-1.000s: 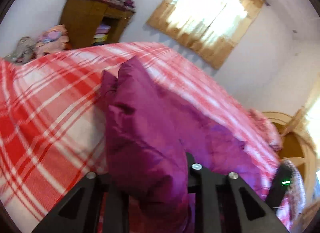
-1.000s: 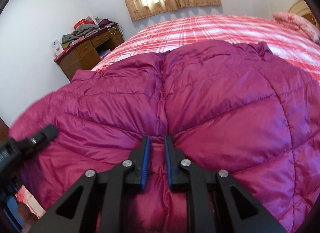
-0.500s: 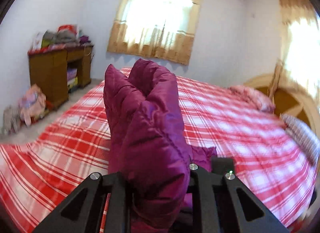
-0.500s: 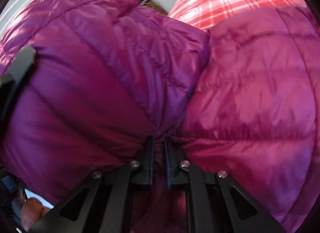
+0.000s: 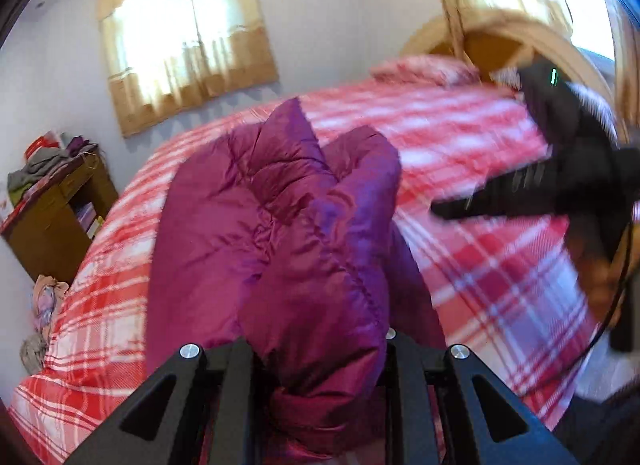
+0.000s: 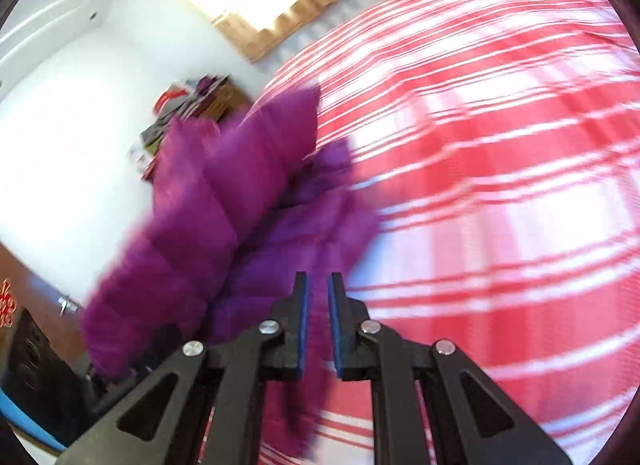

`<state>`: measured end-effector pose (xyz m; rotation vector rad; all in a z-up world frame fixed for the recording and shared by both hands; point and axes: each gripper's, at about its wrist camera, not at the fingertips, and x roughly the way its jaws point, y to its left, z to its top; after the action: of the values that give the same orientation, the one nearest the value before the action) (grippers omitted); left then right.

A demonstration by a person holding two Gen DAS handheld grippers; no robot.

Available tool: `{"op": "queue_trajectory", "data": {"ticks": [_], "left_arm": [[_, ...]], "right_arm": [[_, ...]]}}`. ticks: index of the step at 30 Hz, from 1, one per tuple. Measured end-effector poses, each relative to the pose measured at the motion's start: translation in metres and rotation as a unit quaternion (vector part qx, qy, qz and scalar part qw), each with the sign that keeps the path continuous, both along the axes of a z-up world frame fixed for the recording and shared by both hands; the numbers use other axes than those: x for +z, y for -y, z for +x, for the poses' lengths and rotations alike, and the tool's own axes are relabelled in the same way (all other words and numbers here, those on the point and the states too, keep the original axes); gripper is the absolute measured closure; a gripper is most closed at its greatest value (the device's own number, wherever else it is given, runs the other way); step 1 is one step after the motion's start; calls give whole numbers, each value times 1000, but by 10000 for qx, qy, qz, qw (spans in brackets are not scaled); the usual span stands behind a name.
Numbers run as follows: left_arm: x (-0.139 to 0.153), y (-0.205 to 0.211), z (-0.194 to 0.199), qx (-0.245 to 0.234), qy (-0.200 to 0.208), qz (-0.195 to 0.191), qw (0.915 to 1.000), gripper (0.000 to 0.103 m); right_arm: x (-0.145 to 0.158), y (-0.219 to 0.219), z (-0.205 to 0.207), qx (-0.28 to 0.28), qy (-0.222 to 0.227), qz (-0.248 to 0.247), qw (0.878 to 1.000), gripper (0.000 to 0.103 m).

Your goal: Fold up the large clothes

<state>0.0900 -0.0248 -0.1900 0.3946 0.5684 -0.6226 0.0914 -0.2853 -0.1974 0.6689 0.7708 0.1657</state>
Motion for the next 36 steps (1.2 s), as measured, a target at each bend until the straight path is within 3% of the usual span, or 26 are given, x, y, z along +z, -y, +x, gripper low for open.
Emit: {"op": "queue_trajectory", "data": {"ticks": [7, 9, 10, 11, 13, 16, 18, 20, 22, 27, 29, 32, 34, 36], "left_arm": [[-46, 22, -20, -266, 294, 638, 9972, 86], [-52, 25, -25, -318, 371, 696, 9964, 86], [-53, 23, -25, -340, 375, 698, 9963, 86], [-53, 22, -25, -358, 363, 681, 9964, 86], [-52, 17, -23, -385, 284, 596, 9971, 86], [-46, 13, -17, -413, 257, 596, 9970, 86], [-45, 12, -19, -474, 301, 661, 9962, 83], [-40, 6, -21, -515, 214, 667, 9962, 79], [-32, -1, -25, -709, -31, 612, 9956, 71], [-13, -38, -55, -1179, -46, 752, 9902, 47], [-4, -56, -64, -1269, -89, 696, 9894, 46], [17, -93, -58, -1164, -485, 218, 9918, 43], [33, -118, -37, -810, -734, -365, 9933, 41], [46, -135, -3, -167, -802, -797, 9934, 35]], "right_arm": [[4, 20, -17, -92, -41, 292, 9995, 87], [11, 13, -8, 38, -17, 323, 9995, 81], [14, 10, -7, 71, 6, 304, 9995, 68], [13, 11, -8, 99, 18, 267, 9996, 43], [17, 4, 6, 114, 66, 158, 9998, 29], [17, -11, 21, 364, 192, 120, 9991, 33], [13, -23, 36, 478, -6, -91, 9988, 51], [5, -34, 48, 637, -207, -397, 9970, 76], [-3, -34, 54, 688, -330, -429, 9962, 82], [-12, -29, 56, 671, -424, -425, 9959, 84], [-16, -27, 58, 657, -459, -311, 9963, 84], [-20, -26, 57, 665, -458, -289, 9963, 84], [-20, -25, 57, 661, -467, -284, 9963, 84], [-13, -30, 59, 701, -413, -395, 9959, 84]]}}
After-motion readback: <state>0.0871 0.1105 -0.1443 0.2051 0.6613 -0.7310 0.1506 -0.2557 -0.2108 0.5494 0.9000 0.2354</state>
